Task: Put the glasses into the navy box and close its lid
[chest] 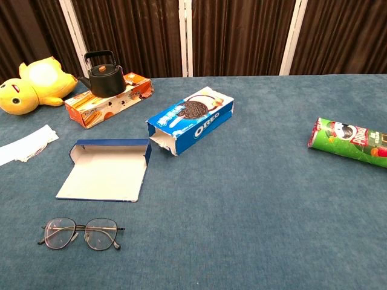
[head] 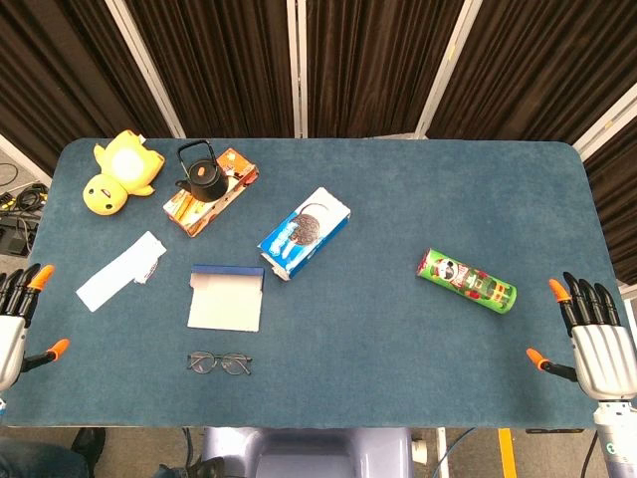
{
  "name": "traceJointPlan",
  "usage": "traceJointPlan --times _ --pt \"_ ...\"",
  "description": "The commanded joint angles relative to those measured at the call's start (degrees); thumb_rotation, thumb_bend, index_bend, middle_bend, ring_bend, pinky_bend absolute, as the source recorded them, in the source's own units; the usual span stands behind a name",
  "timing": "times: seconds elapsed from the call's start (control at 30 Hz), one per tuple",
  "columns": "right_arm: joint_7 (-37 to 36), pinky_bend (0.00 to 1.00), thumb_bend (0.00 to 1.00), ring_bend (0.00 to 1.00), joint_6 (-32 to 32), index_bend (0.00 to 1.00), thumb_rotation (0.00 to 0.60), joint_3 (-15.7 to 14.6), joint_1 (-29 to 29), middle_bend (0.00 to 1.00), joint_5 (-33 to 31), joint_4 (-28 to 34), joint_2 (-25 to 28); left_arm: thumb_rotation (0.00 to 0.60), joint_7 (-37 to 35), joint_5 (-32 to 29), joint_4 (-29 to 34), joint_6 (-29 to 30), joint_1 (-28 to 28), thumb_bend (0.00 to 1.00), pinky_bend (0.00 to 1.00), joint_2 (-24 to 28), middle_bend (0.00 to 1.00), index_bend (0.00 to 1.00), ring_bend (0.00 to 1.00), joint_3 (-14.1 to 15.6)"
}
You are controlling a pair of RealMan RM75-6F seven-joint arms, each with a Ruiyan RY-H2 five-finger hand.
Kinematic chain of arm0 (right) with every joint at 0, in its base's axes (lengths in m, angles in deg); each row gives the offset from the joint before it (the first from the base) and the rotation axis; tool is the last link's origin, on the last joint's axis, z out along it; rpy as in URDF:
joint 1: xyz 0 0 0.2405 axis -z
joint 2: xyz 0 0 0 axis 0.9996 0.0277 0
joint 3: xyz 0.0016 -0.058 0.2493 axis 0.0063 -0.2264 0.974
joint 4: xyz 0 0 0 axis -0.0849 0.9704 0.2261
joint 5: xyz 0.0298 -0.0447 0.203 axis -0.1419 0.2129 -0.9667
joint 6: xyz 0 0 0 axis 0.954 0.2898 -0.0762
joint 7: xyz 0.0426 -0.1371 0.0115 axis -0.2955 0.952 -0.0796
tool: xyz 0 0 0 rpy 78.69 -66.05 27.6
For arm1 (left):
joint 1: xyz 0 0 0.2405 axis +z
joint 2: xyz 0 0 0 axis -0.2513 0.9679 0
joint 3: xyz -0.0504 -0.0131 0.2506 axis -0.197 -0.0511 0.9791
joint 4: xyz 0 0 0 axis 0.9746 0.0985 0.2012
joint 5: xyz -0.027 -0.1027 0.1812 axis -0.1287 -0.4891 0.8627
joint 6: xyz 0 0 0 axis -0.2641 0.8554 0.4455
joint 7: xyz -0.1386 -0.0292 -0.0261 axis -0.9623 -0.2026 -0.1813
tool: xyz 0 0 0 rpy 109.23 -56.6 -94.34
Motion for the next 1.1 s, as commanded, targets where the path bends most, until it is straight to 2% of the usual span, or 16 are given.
traceJointPlan --times 0.03,0.17,0.27,0.37,0.57,0.63,0.77,0.8,0.9,1.1 --pt "0.06 0.00 0.00 0.00 -0.07 0.00 0.600 0.03 0.00 0.00 0.04 -0.05 -0.13 0.600 0.04 -0.10 -0.07 -0.17 -0.04 0.00 0.00 0.03 0.00 0.00 0.00 0.03" --pt "0.04 0.00 0.00 0.00 0.05 0.00 0.600 -0.11 0.01 0.00 0.10 -0.08 -0.20 0.600 0.32 -0.08 -0.10 -0.39 -0.07 0.00 0.00 -0.20 0.00 0.00 0.00 0.16" --pt "-0.24 0.00 0.00 0.00 -0.14 0.00 0.600 -0.05 0.01 0.00 0.24 -0.02 -0.17 0.600 2.00 0.16 0.40 -3.28 -1.02 0.00 0.00 -1.36 0.00 0.00 0.00 1.29" --pt "-0.53 0.00 0.00 0.00 -0.21 0.00 0.600 0.14 -0.10 0.00 0.24 -0.23 -0.20 0.600 5.54 -0.49 2.56 -9.30 -3.38 0.00 0.00 -2.53 0.00 0.03 0.00 2.49" --pt "-1.11 0.00 0.00 0.00 0.62 0.00 0.600 0.50 -0.54 0.00 -0.53 -0.81 -0.49 0.600 11.86 -3.53 6.66 -18.66 -8.34 0.00 0.00 -7.62 0.00 0.11 0.00 2.21" --pt "-1.05 0.00 0.00 0.00 0.86 0.00 0.600 0.55 -0.69 0.00 -0.65 -1.10 -0.68 0.600 13.99 -4.44 7.58 -20.10 -9.32 0.04 0.00 -9.17 0.00 0.16 0.00 1.96" --pt "-1.14 0.00 0.00 0.00 2.13 0.00 0.600 0.44 -1.08 0.00 -1.30 -1.92 -1.10 0.600 18.28 -7.19 9.73 -23.13 -11.79 0.20 0.00 -13.60 0.00 0.25 0.00 0.86" --pt "-1.23 0.00 0.00 0.00 2.24 0.00 0.600 0.44 -1.13 0.00 -1.36 -2.03 -1.15 0.600 19.25 -7.94 9.88 -23.42 -12.12 0.24 0.00 -14.32 0.00 0.30 0.00 0.66" --pt "-1.33 0.00 0.00 0.00 2.48 0.00 0.600 0.37 -1.19 0.00 -1.48 -2.27 -1.26 0.600 23.13 -11.02 10.16 -25.44 -13.68 0.27 0.00 -17.21 0.00 0.40 0.00 0.35" --pt "-1.34 0.00 0.00 0.00 2.34 0.00 0.600 0.31 -1.04 0.00 -1.65 -2.32 -1.22 0.600 27.96 -15.00 9.99 -26.63 -15.36 0.38 0.00 -20.75 0.00 0.42 0.00 0.33"
